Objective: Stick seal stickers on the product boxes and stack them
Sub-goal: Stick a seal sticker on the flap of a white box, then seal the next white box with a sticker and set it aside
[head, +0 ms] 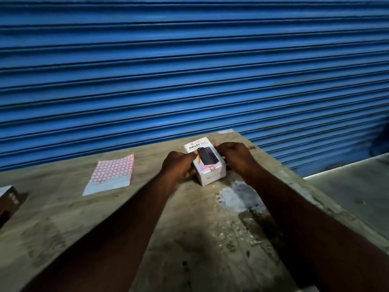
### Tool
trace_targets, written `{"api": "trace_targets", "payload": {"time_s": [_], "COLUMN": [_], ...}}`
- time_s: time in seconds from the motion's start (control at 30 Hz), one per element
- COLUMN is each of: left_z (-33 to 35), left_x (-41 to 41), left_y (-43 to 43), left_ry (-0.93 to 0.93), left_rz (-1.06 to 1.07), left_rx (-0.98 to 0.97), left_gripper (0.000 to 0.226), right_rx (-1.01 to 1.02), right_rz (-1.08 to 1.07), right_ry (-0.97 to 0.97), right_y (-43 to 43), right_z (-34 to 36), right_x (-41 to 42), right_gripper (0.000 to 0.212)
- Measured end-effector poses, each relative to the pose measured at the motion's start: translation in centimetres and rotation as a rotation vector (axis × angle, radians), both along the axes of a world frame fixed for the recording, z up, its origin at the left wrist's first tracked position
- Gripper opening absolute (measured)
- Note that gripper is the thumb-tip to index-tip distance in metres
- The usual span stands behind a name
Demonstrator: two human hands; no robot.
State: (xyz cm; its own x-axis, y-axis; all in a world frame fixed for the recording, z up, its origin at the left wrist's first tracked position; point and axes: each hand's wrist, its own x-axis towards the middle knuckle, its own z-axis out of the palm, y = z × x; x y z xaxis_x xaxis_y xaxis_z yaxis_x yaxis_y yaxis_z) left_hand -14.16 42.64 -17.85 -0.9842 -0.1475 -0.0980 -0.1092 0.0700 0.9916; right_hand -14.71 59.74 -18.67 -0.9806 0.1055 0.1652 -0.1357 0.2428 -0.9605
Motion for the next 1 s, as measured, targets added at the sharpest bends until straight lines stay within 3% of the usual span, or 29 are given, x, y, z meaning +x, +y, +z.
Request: {"api": "trace_targets", "payload": {"time_s": [0.07, 0.27, 0.63, 0.77, 0.9, 1.0], "left_z": [-0.5, -1.8, -2.9, -2.8, -1.2, 0.5], "left_x": [-0.9, -3.1, -4.0, -3.2, -0.7, 1.9], "left_y": [0.7, 1.7, 0.8, -0.3, -2.1, -5.2], "left_ry": [-0.053, -0.040, 0.096, 0.111, 0.168, 0.298], "left_rz": [-0.001, 0.028, 0.019, -0.032, -0.039, 0.060], "left_rx": [0.097, 0.187, 0.093, 0.095, 0.072, 0.058], "left_gripper": [0.010, 0.020, 0.017, 0.016, 0.010, 0.011], "right_rx": [-0.053, -0.076, -0.058, 0.035, 0.250, 0.258], "right_rz": [0.028, -0.061, -0.095, -0.182, -0.315, -0.223], "right_ry": [-0.009, 0.026, -0.027, 0.011, 0.356, 0.584], "right_y": [0.5, 0.9, -0.1, -0.7, -2.6, -7.8], "right_z": [-0.7, -2.4, -2.6, -1.7, 0.2, 2.3], "right_x": [-0.4, -2.6, -4.4, -3.6, -1.7, 0.2], "right_gripper": [0.034, 0.029, 0.041, 0.022, 0.020, 0.013]}}
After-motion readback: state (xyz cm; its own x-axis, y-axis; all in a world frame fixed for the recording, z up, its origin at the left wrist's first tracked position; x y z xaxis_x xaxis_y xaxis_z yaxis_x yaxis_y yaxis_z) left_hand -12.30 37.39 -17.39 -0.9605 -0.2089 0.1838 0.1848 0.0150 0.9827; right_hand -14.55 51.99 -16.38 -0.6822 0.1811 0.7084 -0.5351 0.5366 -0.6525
